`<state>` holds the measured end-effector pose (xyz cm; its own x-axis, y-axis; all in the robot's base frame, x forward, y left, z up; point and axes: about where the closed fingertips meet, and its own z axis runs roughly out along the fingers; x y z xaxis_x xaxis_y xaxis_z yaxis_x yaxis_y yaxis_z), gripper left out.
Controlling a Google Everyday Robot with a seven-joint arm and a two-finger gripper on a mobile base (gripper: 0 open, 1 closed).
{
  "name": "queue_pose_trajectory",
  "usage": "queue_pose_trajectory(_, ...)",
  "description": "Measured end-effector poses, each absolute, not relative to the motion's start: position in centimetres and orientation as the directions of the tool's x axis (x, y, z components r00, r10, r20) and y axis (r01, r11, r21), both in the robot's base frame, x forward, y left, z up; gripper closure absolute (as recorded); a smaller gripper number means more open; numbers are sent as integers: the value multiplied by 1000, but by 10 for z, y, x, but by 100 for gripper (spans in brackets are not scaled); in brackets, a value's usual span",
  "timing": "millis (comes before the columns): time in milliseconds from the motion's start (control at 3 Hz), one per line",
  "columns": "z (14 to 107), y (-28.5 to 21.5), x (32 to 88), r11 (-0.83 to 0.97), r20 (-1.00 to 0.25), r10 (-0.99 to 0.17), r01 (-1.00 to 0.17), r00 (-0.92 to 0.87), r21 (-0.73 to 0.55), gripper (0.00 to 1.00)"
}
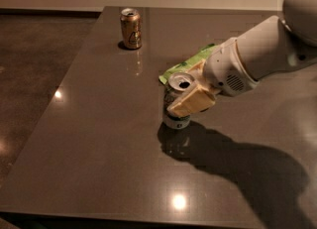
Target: Move 7up can near green rice chip bag
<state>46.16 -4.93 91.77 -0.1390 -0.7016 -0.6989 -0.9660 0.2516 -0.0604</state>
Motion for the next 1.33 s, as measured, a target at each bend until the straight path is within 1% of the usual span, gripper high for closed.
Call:
queue_pose_trajectory(333,905,-67,475,289,-700,-692,-956,-178,-43,98)
queue_pose_trajectory(667,898,-80,482,315,-700,-687,-948,-197,-42,84)
queue_pose_trajectory(1333,895,-99,490,347,-703,-681,-936,-203,-65,37)
